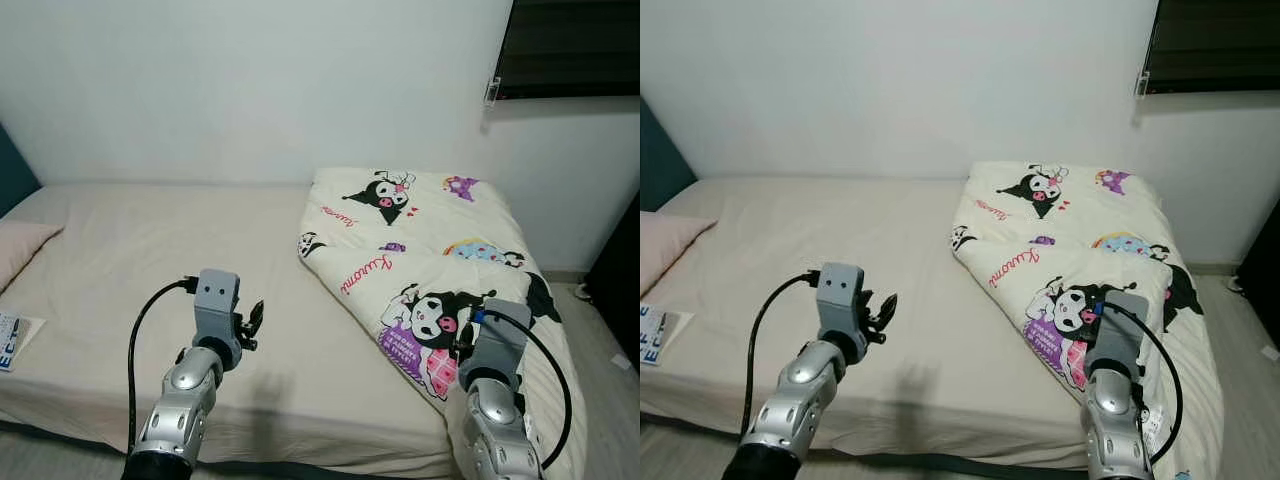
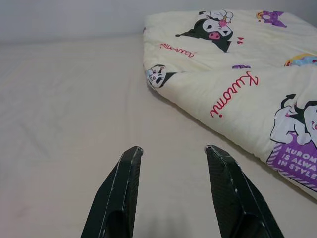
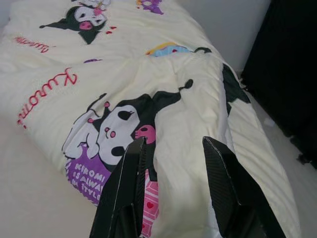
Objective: Clean up the room
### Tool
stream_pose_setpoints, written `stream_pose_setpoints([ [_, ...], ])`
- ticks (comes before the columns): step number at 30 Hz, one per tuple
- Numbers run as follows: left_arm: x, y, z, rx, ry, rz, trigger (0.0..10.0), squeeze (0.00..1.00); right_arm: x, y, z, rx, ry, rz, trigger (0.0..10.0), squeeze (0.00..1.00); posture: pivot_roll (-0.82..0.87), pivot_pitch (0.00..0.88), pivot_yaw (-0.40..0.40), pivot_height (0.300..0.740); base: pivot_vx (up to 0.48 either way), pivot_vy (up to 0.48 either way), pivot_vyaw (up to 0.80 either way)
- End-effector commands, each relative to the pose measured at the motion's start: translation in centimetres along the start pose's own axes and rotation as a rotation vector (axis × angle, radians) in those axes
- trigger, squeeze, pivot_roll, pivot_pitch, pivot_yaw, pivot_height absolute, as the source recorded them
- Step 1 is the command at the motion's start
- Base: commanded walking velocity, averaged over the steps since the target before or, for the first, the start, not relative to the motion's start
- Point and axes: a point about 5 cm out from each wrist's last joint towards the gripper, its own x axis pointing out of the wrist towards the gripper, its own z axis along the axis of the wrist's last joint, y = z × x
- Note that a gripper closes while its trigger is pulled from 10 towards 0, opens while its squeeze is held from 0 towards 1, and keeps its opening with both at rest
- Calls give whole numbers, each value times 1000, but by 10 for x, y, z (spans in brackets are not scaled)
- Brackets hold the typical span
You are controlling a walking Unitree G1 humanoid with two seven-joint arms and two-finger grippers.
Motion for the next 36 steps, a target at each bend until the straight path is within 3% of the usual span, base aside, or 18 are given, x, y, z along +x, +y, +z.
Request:
stream_pose_setpoints([
  [1, -5, 8, -10, 8, 40, 40, 10000, 0, 0, 4, 0, -35, -3, 42, 10000, 0, 9, 55, 22, 695, 0, 0, 0],
  [6, -6, 3, -9, 37, 31, 36, 10000, 0, 7, -4, 1, -71, -9, 58, 10000, 0, 17, 31, 27, 680, 0, 0, 0],
  [12, 0, -9, -13, -13, 51, 8, 10000, 0, 10, -25, 4, -135, -11, 22, 10000, 0, -37, 45, 52, 675, 0, 0, 0],
  [18, 1, -3, -17, -8, 65, 35, 10000, 0, 7, -35, 10, -113, -30, -35, 10000, 0, -69, 38, 54, 675, 0, 0, 0],
  [20, 1, 0, -17, -10, 59, 47, 10000, 0, 7, -35, 10, -109, -34, -37, 10000, 0, -69, 38, 54, 675, 0, 0, 0],
  [26, -2, 3, -24, 0, 63, 102, 10000, 0, 2, -16, 6, -154, -61, 129, 10000, 0, -54, 0, 23, 675, 0, 0, 0],
  [36, -4, 12, -23, -6, 46, 148, 10000, 0, 1, -9, 0, -131, -36, 161, 10000, 0, -27, 0, 9, 656, 0, 0, 0],
])
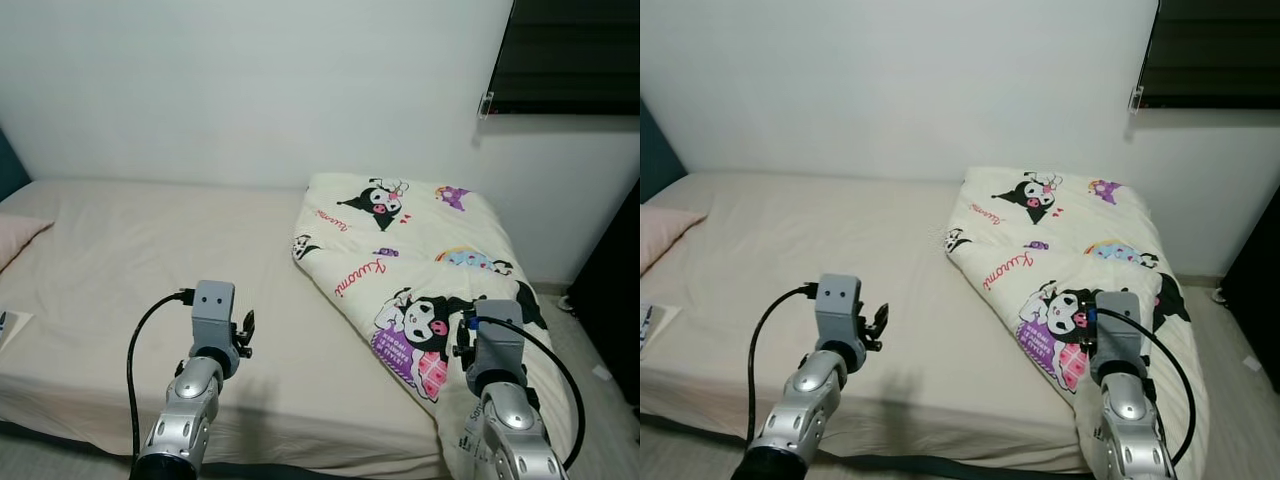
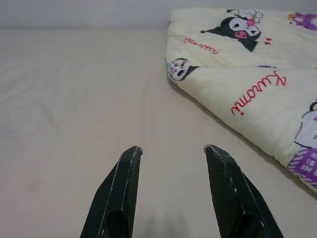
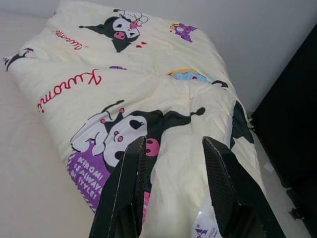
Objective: Clean up the room
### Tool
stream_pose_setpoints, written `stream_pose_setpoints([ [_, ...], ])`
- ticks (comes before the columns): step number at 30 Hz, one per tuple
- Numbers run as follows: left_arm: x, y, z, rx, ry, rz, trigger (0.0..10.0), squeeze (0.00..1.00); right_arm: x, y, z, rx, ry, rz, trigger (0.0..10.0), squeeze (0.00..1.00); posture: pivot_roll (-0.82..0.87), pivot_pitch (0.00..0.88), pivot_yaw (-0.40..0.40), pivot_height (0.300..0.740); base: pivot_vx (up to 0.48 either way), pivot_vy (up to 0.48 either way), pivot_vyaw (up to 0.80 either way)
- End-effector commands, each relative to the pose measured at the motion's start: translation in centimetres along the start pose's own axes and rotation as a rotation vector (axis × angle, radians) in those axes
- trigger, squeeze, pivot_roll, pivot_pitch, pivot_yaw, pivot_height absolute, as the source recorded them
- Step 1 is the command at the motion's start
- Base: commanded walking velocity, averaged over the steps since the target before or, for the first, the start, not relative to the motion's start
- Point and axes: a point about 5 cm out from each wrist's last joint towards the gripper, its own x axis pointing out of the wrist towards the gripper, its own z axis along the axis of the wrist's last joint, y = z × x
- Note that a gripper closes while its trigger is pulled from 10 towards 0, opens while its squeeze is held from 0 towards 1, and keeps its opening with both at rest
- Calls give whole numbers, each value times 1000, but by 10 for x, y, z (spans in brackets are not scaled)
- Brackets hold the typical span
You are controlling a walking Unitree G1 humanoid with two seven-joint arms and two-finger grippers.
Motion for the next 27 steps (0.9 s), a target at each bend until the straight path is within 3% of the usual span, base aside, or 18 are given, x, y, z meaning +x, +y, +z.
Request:
stream_pose_setpoints([
  [1, -3, 5, -6, 10, 14, 9, 10000, 0, 0, 6, -1, 21, 6, 4, 10000, 0, -25, 0, 10, 651, 0, 0, 0],
  [5, -5, 3, -7, 16, 13, -2, 10000, 0, 0, 8, -3, 45, 11, -11, 10000, 0, -25, 0, 12, 636, 0, 0, 0],
  [6, -7, 5, -9, 14, 14, -1, 10000, 0, -2, 7, -7, 114, 37, -54, 10000, 0, -27, 0, 22, 627, 0, 0, 0],
  [8, -8, 5, -9, 13, 15, 0, 10000, 0, -2, 6, -8, 131, 44, -65, 10000, 0, -27, 0, 22, 622, 0, 0, 0],
  [21, -6, -2, -4, 28, 13, -36, 10000, 0, -4, -4, -11, 99, 49, -113, 10000, 0, -14, 20, 36, 588, 0, 0, 0],
  [24, -1, -9, 3, 28, 0, -84, 10000, 0, -1, -5, -7, 101, 48, -125, 10000, 0, -10, 77, 33, 588, 0, 0, 0],
  [27, 2, -16, 9, 35, -17, -143, 10000, 0, 0, -9, -4, 96, 42, -150, 10000, 0, -5, 69, 33, 588, 0, 0, 0],
])
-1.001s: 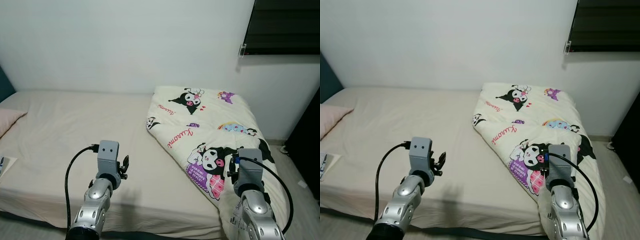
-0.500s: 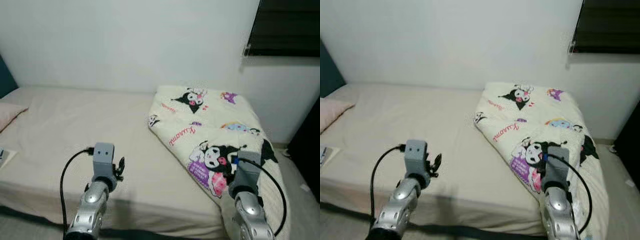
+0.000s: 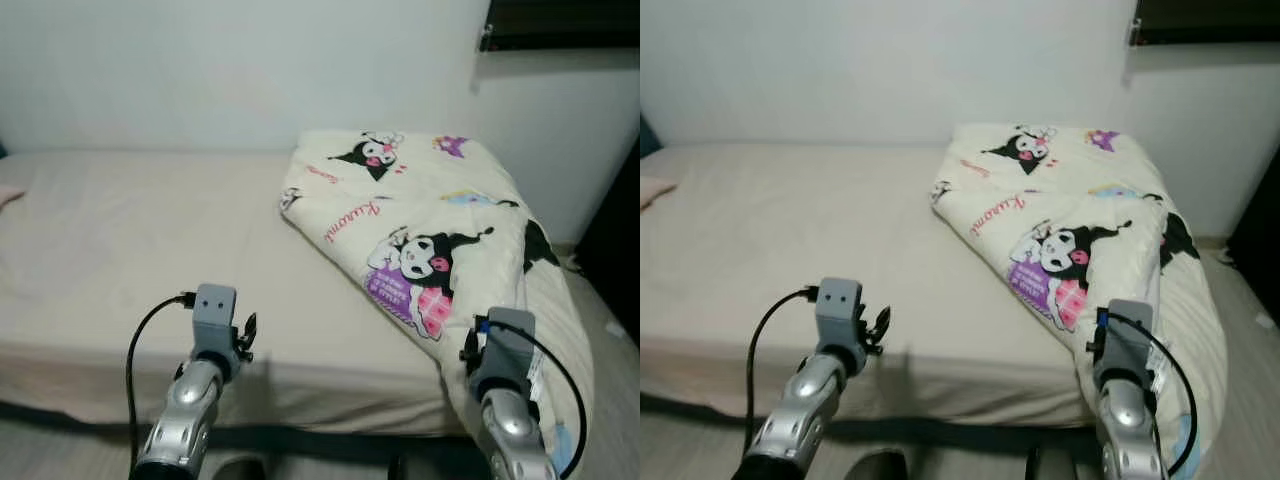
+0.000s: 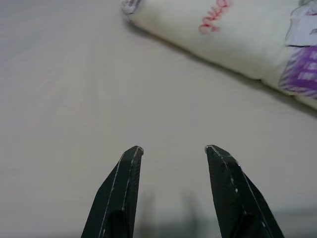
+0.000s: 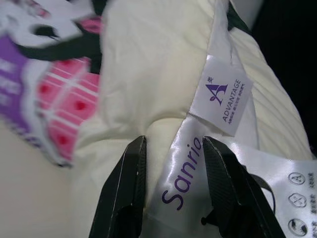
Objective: Clean up the room
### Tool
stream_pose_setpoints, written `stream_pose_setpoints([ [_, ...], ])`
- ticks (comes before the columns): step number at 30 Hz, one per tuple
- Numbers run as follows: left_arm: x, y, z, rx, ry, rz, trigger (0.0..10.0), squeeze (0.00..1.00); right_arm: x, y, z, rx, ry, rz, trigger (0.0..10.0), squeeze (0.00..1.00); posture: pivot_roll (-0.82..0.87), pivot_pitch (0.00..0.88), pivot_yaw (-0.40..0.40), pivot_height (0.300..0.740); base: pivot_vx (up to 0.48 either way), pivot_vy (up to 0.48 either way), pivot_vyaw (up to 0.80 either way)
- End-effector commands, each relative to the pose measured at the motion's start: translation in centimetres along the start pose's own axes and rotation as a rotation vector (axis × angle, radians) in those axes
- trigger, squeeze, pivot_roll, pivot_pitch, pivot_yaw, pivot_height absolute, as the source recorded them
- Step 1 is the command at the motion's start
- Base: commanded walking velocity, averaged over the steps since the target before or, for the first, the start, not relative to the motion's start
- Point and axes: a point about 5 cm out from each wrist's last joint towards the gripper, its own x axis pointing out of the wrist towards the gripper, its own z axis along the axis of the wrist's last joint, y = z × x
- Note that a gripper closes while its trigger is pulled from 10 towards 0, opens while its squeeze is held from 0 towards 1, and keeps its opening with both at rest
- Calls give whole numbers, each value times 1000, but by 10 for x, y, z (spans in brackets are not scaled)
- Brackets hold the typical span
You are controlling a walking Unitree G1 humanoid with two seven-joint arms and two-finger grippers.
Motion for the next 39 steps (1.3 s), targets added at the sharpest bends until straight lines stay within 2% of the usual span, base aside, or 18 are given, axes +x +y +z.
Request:
stream_pose_setpoints([
  [1, 3, 0, 6, 6, -7, -25, 10000, 0, 3, 0, 5, -4, -5, -14, 10000, 0, -4, 77, 32, 588, 0, 0, 0],
  [2, 4, 5, 11, -19, -22, -14, 10000, 0, 3, -4, 7, 5, -11, -35, 10000, 0, -3, 97, 36, 588, 0, 0, 0],
  [7, 4, 12, 15, -20, -37, -1, 10000, 0, 4, -5, 12, 10, -32, -39, 10000, 0, -4, 100, 33, 578, 0, 0, 0],
  [9, 3, 20, 19, -21, -58, 22, 10000, 0, 10, -8, 24, -18, -79, -42, 10000, 0, -3, 109, 35, 568, 0, 0, 0],
  [12, 1, 32, 26, -35, -88, 46, 10000, 0, 18, -12, 48, 53, -172, -59, 10000, 0, -4, 127, 41, 568, 0, 0, 0],
  [14, 0, 35, 28, -33, -93, 47, 10000, 0, 20, -13, 54, 73, -196, -64, 10000, 0, -4, 127, 41, 568, 0, 0, 0],
  [17, -4, 39, 32, -58, -118, 46, 10000, 0, 32, -29, 67, 145, -262, -132, 10000, 0, 7, 151, 47, 568, 0, 0, 0],
  [19, -5, 40, 33, -62, -119, 44, 10000, 0, 35, -33, 66, 155, -255, -152, 10000, 0, 8, 150, 49, 568, 0, 0, 0],
  [22, -6, 34, 36, -53, -121, 2, 10000, 0, 55, -59, 63, 249, -154, -259, 10000, 0, 30, 160, 53, 568, 0, 0, 0],
  [25, -7, 33, 39, -53, -126, -4, 10000, 0, 59, -65, 63, 274, -141, -271, 10000, 0, 41, 166, 59, 568, 0, 0, 0],
  [26, -10, 32, 44, -53, -144, -9, 10000, 0, 65, -70, 65, 382, -141, -248, 10000, 1000, 52, 174, 62, 568, 0, 0, 0],
  [27, -10, 32, 44, -53, -144, -9, 10000, 0, 65, -70, 65, 382, -141, -248, 10000, 1000, 52, 174, 62, 568, 0, 0, 0],
  [28, -11, 32, 45, -48, -150, -8, 10000, 0, 67, -70, 66, 446, -144, -222, 10000, 1000, 58, 179, 63, 568, 0, 0, 0],
  [29, -11, 32, 45, -48, -150, -8, 10000, 0, 67, -70, 66, 446, -144, -222, 10000, 1000, 58, 179, 63, 568, 0, 0, 0],
  [31, -15, 34, 48, -24, -163, 0, 10000, 0, 71, -68, 71, 513, -177, -163, 10000, 1000, 76, 182, 66, 568, 0, 0, 0],
  [35, -20, 37, 57, -12, -203, 19, 10000, 0, 74, -61, 81, 545, -251, -72, 10000, 1000, 91, 184, 64, 568, 0, 0, 0],
  [39, -28, 30, 69, -19, -250, -15, 10000, 0, 73, -52, 89, 596, -331, -2, 10000, 1000, 107, 183, 55, 568, 0, 0, 0],
])
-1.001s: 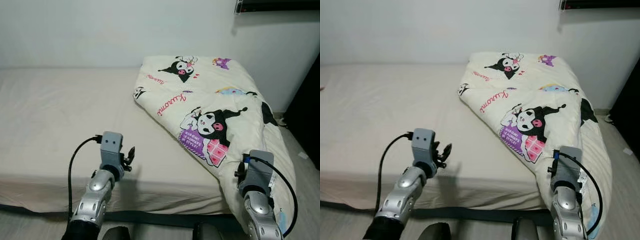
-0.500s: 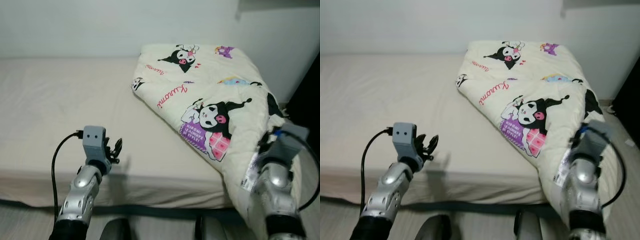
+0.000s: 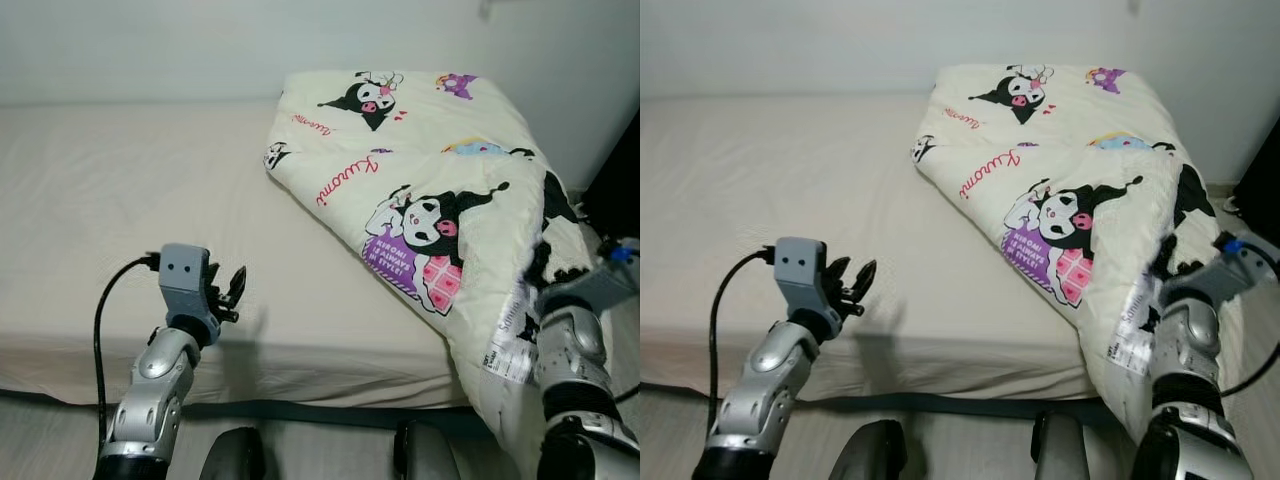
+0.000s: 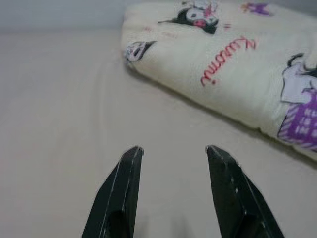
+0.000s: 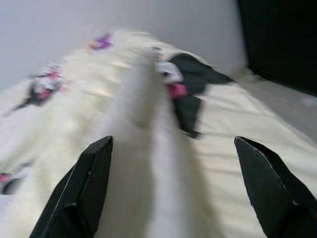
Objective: Clean up the room
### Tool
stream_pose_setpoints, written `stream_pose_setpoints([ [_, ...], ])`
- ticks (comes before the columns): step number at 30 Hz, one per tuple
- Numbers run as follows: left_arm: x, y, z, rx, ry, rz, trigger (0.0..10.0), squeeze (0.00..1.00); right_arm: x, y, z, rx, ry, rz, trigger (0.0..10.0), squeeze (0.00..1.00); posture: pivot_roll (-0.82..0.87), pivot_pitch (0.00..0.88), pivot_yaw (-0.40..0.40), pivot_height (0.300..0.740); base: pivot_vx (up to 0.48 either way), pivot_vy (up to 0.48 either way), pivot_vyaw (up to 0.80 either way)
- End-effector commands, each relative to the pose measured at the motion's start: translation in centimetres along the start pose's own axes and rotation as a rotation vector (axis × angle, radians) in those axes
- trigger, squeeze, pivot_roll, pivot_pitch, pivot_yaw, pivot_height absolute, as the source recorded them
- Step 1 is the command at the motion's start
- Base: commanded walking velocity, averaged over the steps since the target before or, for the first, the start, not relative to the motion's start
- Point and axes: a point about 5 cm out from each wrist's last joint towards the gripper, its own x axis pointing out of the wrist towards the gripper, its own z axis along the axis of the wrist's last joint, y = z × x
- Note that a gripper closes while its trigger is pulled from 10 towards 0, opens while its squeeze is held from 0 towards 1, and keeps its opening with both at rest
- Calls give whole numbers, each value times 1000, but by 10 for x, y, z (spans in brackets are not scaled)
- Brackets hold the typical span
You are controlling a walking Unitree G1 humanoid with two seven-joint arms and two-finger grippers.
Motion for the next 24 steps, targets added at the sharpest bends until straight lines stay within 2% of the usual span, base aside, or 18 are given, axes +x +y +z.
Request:
stream_pose_setpoints([
  [1, -7, 0, 0, 1, 13, -18, 10000, 0, -3, 4, -5, 38, -15, 25, 10000, 1000, 113, 182, 56, 568, 0, 0, 0],
  [6, -12, -13, 0, 23, -9, -70, 10000, 0, -7, 7, -17, 36, 17, 55, 10000, 1000, 119, 183, 63, 568, 0, 0, 0],
  [11, -14, -17, 0, 34, -8, -94, 10000, 0, -8, 6, -23, 43, 47, 53, 10000, 1000, 121, 182, 65, 568, 0, 0, 0],
  [15, -16, -22, 0, 41, 5, -148, 10000, 0, -9, -1, -30, 121, 86, -13, 10000, 1000, 125, 179, 69, 568, 0, 0, 0],
  [16, -17, -23, 0, 47, 7, -155, 10000, 0, -10, -4, -31, 133, 99, -41, 10000, 773, 125, 179, 69, 568, 0, 0, 0],
  [17, -17, -24, 0, 53, 9, -160, 10000, 0, -10, -7, -33, 140, 114, -66, 10000, 647, 127, 179, 70, 568, 0, 0, 0],
  [18, -17, -24, 0, 53, 9, -160, 10000, 0, -10, -7, -33, 140, 114, -66, 10000, 647, 127, 179, 70, 568, 0, 0, 0],
  [19, -18, -24, 0, 58, 11, -162, 10000, 0, -11, -9, -35, 140, 131, -79, 10000, 149, 126, 178, 72, 568, 0, 0, 0],
  [23, -19, -25, 0, 63, 11, -163, 10000, 0, -11, -10, -37, 135, 147, -83, 10000, 149, 126, 178, 72, 568, 0, 0, 0],
  [24, -17, -25, 1, 74, 9, -177, 10000, 0, -11, -8, -39, 111, 169, -58, 10000, 0, 125, 177, 72, 568, 0, 0, 0],
])
